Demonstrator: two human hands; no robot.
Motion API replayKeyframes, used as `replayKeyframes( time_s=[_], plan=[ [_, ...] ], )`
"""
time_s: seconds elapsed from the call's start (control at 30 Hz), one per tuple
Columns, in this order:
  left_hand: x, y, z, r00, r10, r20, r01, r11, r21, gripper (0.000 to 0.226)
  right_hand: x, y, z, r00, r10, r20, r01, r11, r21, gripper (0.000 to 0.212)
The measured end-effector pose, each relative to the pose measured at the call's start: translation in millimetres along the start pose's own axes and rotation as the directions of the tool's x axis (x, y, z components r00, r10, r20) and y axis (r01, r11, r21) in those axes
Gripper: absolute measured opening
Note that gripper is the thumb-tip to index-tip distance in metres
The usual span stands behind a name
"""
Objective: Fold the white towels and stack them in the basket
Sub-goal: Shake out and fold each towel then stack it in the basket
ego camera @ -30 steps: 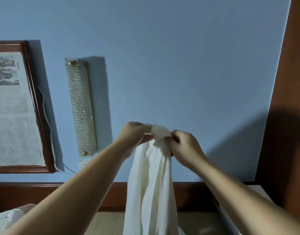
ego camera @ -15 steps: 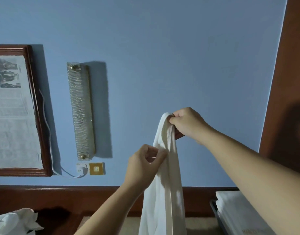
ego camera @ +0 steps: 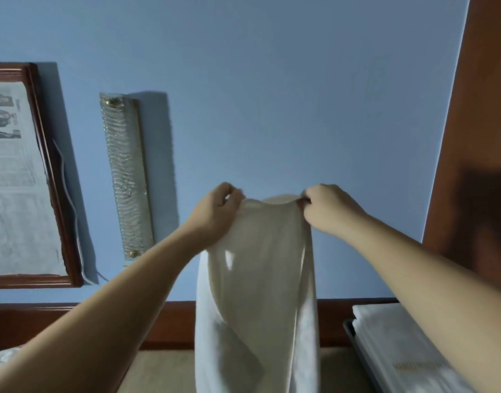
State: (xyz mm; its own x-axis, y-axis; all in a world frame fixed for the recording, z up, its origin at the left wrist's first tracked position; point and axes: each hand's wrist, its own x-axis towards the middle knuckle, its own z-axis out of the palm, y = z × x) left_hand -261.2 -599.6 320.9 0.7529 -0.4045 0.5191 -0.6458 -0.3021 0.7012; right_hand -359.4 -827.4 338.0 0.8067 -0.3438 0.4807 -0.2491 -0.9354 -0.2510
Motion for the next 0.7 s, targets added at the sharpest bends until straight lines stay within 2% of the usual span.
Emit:
replayKeyframes(
  time_s=[0.1, 0.17, 0.23, 0.4, 0.57, 0.7],
  plan=[
    [1.1, -8.3, -13.3, 0.981, 0.114, 0.160, -0.140, 0.977, 0.162, 0.038, 6.1, -3.9, -5.0, 0.991, 0.007, -0.131, 0.014, 0.987, 0.159, 0.025],
    [1.0, -32.1, -18.9, 0.978, 0.117, 0.174, -0.160, 0.952, 0.260, 0.030, 6.4, -3.9, -9.6, 0.985, 0.005, -0.173, 0.030, 0.979, 0.200, 0.027],
    [-4.0, -65.5, -21.6, 0.985, 0.082, 0.150, -0.120, 0.957, 0.265, 0.024, 5.2, -1.5, -11.3, 0.981, 0.006, -0.192, 0.039, 0.973, 0.227, 0.026],
    [-36.3, -146.1, -23.1, 0.992, -0.101, 0.077, 0.067, 0.930, 0.360, 0.029, 6.9, 19.6, -6.6, 0.974, 0.083, -0.209, -0.033, 0.972, 0.234, 0.022],
    [-43.9, -168.8, -36.0, 0.984, -0.174, 0.040, 0.150, 0.929, 0.339, 0.013, 8.5, 39.2, 7.6, 0.978, 0.107, -0.182, -0.079, 0.984, 0.158, 0.022],
    [-35.5, -183.1, -54.4, 0.982, -0.190, -0.010, 0.174, 0.878, 0.445, 0.010, 4.5, 52.6, 17.9, 0.978, 0.124, -0.168, -0.101, 0.985, 0.141, 0.023]
  ],
)
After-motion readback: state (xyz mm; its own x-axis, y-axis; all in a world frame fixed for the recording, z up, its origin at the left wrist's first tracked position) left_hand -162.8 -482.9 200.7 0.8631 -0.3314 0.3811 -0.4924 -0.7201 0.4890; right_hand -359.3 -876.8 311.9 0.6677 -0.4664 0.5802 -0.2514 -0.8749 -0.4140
